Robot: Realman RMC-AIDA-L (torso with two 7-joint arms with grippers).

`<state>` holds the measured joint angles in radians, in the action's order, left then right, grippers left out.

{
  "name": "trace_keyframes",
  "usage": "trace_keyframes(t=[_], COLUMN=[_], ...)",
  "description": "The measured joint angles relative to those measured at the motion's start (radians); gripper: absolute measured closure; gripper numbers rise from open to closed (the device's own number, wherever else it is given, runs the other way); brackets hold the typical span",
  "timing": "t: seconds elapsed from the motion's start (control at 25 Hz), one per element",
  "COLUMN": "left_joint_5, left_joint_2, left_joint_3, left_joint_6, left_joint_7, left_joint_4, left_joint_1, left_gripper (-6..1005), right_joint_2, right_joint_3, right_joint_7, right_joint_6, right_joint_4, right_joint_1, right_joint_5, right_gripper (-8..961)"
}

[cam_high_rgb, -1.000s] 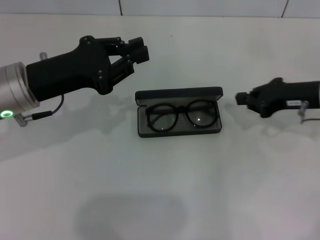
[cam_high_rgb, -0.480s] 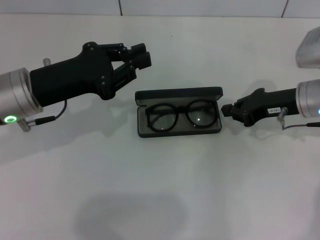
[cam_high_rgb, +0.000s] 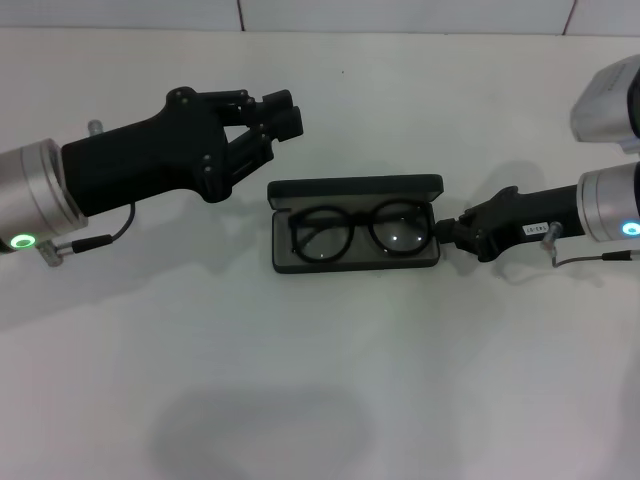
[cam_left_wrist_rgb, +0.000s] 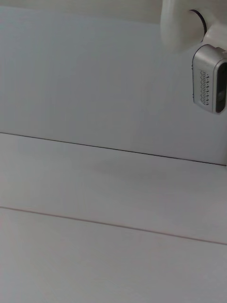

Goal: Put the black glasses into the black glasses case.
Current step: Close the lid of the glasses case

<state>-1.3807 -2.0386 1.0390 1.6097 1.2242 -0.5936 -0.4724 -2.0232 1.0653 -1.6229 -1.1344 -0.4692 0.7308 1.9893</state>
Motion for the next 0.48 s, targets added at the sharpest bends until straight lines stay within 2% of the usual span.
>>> trace_keyframes(t=[0.48], left_joint_5=[0.000], left_joint_2=[-0.001], left_joint_3=[-0.001], left_joint_6=[-0.001], left_joint_7=[0.000], left_joint_4=[0.006], left_joint_1=[0.000], left_gripper=[806], right_joint_2=[-0.003], right_joint_3=[0.012], right_joint_7=[0.008], right_joint_6=[0.024], right_joint_4=[0.010], right_joint_1=[0.010], right_joint_5=[-0.005], right_gripper=[942])
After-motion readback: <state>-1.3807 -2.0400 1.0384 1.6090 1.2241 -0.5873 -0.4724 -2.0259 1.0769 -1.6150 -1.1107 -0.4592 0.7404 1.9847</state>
